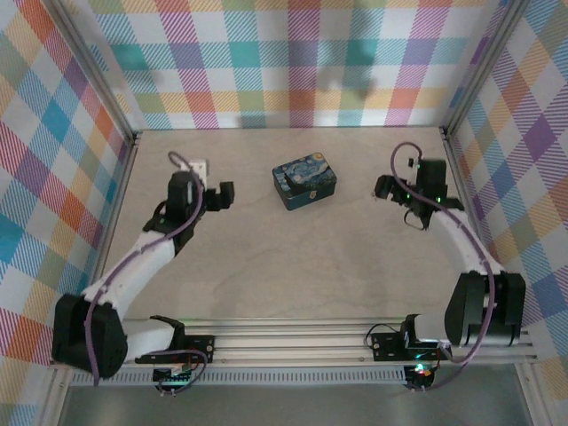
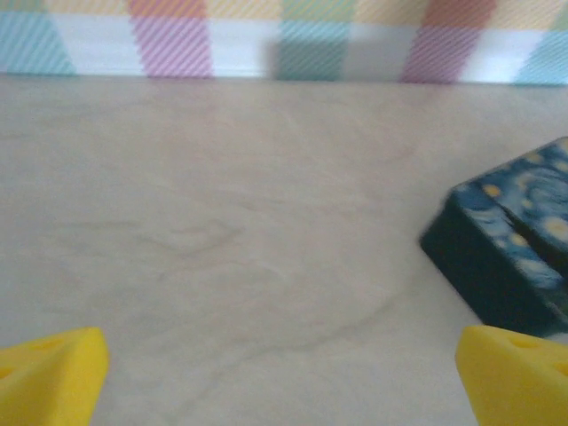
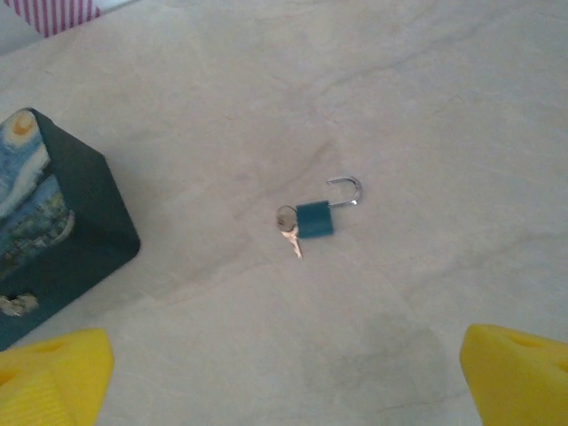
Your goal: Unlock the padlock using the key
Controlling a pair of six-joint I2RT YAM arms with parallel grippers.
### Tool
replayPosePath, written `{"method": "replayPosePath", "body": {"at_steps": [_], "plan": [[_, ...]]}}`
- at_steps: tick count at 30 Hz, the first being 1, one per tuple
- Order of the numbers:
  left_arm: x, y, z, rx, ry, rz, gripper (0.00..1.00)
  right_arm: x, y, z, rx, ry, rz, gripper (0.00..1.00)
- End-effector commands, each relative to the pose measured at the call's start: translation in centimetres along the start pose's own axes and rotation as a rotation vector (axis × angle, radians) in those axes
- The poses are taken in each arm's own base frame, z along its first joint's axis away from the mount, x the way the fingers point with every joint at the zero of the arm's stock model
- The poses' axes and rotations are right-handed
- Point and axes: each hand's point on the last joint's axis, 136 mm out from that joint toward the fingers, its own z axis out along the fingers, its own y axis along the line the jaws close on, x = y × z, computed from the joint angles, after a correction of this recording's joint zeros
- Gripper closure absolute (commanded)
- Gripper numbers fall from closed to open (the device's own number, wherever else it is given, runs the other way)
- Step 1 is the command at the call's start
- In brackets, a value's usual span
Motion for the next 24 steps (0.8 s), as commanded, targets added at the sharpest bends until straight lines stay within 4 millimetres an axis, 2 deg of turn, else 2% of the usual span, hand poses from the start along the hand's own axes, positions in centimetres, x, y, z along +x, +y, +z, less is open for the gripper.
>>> {"method": "replayPosePath", "body": {"at_steps": [1, 5, 9, 13, 20, 24], "plan": [[-0.9, 1.5, -1.7, -0.053, -0.176, 0.077, 0.00, 0.4, -1.0, -0.6, 0.016, -0.179, -0.057, 0.00], [3.1, 3.3, -1.6, -0.099, -0.110, 0.058, 0.00, 3.0, -0.4, -1.9, -0.069, -0.345, -0.176, 0.00], [7.0, 4.5, -0.8, -0.103, -0.097, -0.007, 0.00, 6.1, -0.8, -1.5, -0.074, -0.297, -0.250, 0.00], [9.6, 5.1, 0.9, -0.093, -0.066, -0.028, 0.00, 6.5, -0.6, -1.6, -0.099, -0.367, -0.258, 0.00], [9.1, 4.1, 4.8, -0.024, -0.030, 0.060, 0.00, 4.9, -0.1, -0.5, -0.114, -0.430, -0.286, 0.00], [9.8, 5.3, 6.7, -0.049, -0.014, 0.041, 0.00, 4.0, -0.4, 0.3, -0.101, -0.452, -0.262, 0.00]]}}
